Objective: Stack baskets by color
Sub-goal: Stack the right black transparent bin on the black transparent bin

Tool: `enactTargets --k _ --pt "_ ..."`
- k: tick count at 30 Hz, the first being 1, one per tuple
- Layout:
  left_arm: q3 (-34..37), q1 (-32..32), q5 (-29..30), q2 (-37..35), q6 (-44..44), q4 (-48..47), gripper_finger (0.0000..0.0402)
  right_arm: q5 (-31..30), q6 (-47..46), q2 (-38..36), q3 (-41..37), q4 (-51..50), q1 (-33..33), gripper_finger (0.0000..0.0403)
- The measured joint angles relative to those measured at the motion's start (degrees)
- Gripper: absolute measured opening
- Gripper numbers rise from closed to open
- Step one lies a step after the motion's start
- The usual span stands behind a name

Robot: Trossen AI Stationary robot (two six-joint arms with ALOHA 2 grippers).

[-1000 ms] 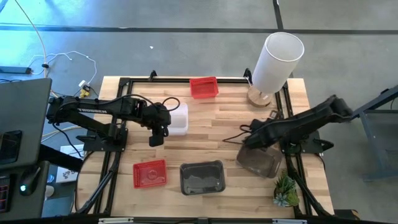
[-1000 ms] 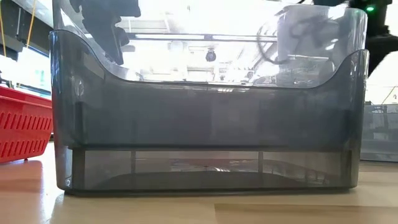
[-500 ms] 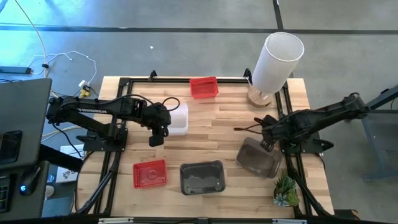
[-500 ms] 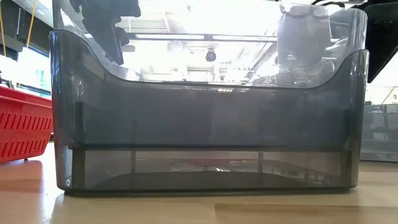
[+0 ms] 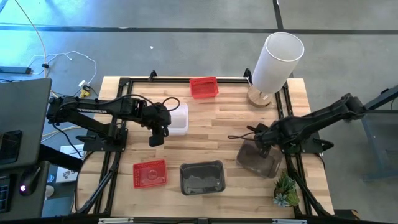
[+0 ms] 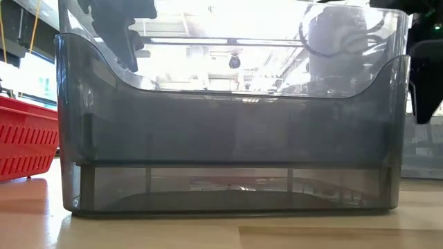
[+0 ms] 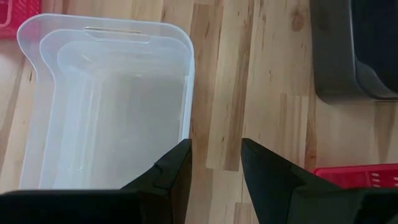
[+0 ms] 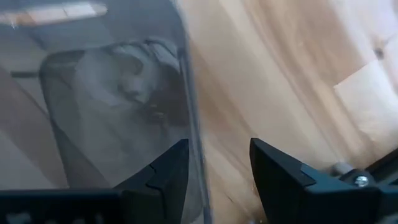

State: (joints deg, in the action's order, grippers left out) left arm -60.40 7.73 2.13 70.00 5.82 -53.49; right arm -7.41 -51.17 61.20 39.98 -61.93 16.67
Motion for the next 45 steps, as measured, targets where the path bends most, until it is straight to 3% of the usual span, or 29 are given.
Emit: enactTargets --k 10,15,22,29,39,45 --pt "0.0 0.0 0.0 0.0 0.0 0.2 0.0125 1.0 -3.1 3.1 -0.5 1.1 -0.1 0.0142" --pt "0.0 0.0 0.0 0.0 0.0 0.4 0.0125 2.2 -3.0 6.5 -0.5 2.4 -0.1 0.0100" --pt "0.0 0.0 0.0 0.0 0.0 0.4 0.0125 3.5 -2.3 8.6 -0.4 4.1 -0.1 0.0008" --pt "0.0 0.0 0.0 0.0 0.0 0.4 0.0125 -1.5 0.4 8.6 4.9 3.5 -0.1 0.0002" --pt "0.0 0.0 0.0 0.0 0.0 0.3 0.0125 -14.6 3.7 8.6 22.3 -7.7 -0.1 0.0001" --pt "0.0 0.0 0.0 0.0 0.0 0.2 0.0125 -21.0 12.8 8.6 31.6 -7.5 -0.3 0.0000"
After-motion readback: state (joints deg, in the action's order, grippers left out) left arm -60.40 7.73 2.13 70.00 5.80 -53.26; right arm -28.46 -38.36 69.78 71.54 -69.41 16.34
